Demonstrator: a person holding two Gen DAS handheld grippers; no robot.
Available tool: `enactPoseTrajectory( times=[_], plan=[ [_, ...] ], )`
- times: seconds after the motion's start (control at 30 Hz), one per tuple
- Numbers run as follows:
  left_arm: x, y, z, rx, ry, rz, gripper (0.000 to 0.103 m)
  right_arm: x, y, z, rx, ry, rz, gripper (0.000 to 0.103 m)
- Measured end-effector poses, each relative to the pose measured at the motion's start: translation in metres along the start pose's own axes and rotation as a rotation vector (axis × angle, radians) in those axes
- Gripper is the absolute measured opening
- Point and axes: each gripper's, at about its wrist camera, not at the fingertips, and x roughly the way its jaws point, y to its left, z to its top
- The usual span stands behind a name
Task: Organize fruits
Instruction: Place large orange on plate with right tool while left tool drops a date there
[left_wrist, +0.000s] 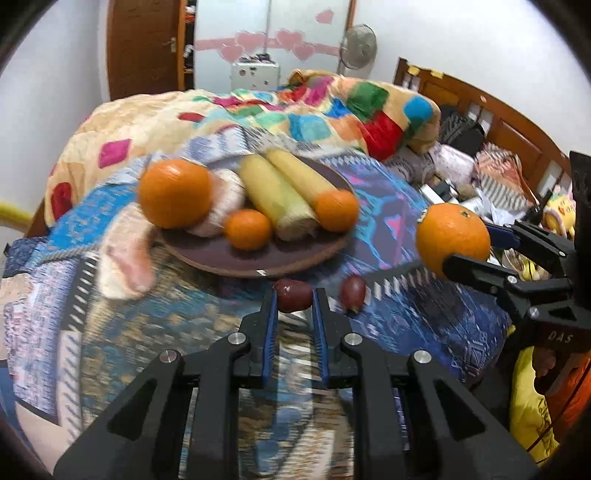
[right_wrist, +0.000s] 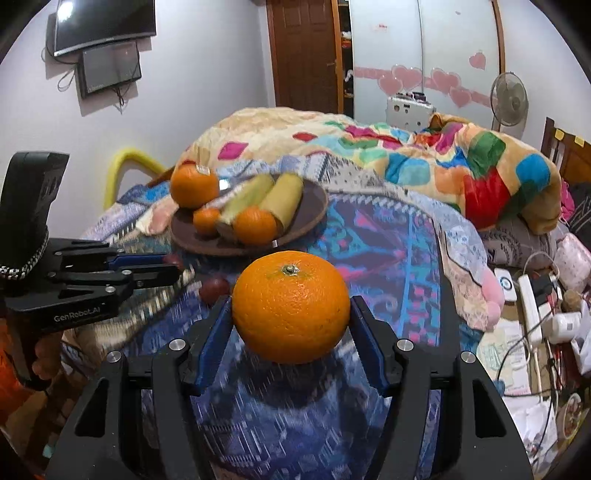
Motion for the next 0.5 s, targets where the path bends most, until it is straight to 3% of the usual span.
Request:
enactPoseTrajectory(
  times=[0.27,0.5],
  plan=[
    [-0.011,0.037,0.027,-0.030,-0.052,0.054,0.018,0.019,0.014,0.038,-0.018,-0.053,0.034,0.060],
    [0.012,0.056,0.034,-0.058,-0.016,0.037,0.018,0.051,0.033,0.065,-0.044,-0.041,0.070,0.060]
  ],
)
